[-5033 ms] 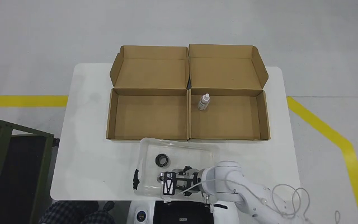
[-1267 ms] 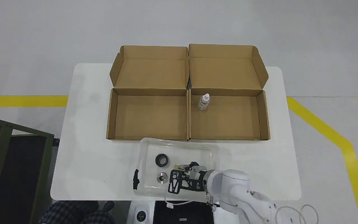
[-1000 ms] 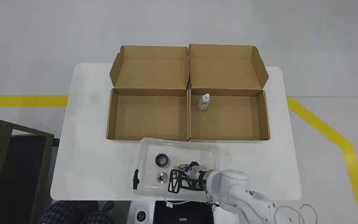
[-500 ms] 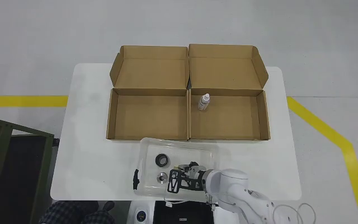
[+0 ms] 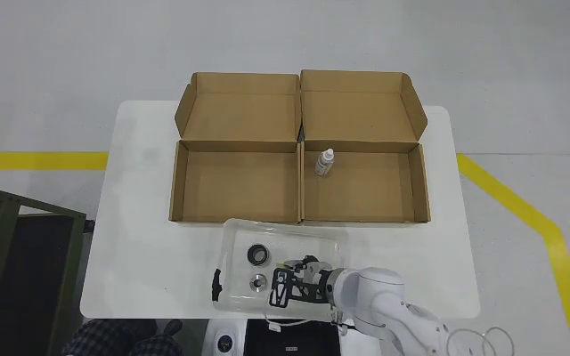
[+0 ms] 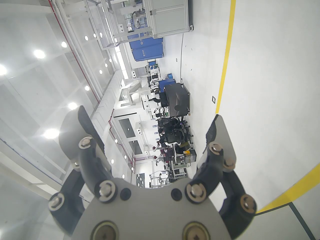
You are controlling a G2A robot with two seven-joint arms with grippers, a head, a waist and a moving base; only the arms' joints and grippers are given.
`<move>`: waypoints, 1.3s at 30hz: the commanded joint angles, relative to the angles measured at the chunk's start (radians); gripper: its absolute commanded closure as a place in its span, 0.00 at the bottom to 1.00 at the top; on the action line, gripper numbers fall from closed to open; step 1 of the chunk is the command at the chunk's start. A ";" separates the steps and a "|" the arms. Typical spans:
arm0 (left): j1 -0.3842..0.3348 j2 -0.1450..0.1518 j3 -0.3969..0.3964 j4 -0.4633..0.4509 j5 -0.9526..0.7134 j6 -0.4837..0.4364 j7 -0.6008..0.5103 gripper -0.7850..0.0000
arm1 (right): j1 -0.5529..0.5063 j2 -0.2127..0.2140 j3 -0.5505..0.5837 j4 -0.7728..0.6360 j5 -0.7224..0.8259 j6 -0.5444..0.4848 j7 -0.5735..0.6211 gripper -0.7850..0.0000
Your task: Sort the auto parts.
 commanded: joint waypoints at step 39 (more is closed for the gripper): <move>0.000 0.000 0.000 0.000 0.000 0.000 0.000 0.00 | -0.035 0.064 0.323 0.039 0.470 -0.132 -0.218 1.00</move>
